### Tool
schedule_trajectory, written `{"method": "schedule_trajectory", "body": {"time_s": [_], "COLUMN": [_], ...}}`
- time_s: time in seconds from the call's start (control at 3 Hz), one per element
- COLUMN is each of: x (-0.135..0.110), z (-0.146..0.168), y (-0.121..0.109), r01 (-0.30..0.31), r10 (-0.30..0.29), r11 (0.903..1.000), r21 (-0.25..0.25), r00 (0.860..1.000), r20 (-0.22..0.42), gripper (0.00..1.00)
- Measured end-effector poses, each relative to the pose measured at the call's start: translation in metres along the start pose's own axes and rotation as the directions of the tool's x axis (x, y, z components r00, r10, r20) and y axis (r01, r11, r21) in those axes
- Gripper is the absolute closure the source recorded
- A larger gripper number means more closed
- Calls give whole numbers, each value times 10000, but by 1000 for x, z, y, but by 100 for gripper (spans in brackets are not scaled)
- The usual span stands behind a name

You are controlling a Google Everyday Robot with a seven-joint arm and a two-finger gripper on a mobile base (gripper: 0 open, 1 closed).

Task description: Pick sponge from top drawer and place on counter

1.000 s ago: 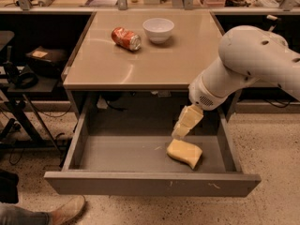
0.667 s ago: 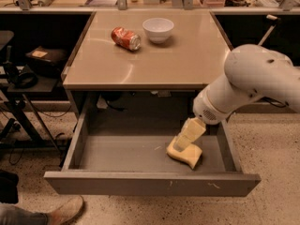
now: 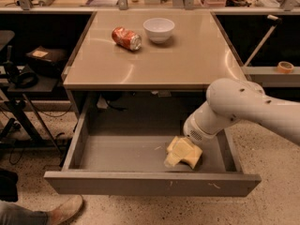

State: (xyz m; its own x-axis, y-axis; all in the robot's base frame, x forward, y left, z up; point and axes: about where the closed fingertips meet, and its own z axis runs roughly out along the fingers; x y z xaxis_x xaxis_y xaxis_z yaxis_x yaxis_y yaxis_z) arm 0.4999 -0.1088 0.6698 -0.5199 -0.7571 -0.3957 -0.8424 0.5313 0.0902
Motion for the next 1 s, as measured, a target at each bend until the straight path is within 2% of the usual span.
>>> {"method": "schedule_trajectory", "body": {"time_s": [0.67,1.0], "x": [-1,-11], "z": [4,9], "y": [0,-32], "r01": [-25,-119], "r10": [25,120], "r11": [10000,9999], "r21": [-15,57], "r00": [10000,9998], "r20": [-50,-174], "gripper": [0,0]}}
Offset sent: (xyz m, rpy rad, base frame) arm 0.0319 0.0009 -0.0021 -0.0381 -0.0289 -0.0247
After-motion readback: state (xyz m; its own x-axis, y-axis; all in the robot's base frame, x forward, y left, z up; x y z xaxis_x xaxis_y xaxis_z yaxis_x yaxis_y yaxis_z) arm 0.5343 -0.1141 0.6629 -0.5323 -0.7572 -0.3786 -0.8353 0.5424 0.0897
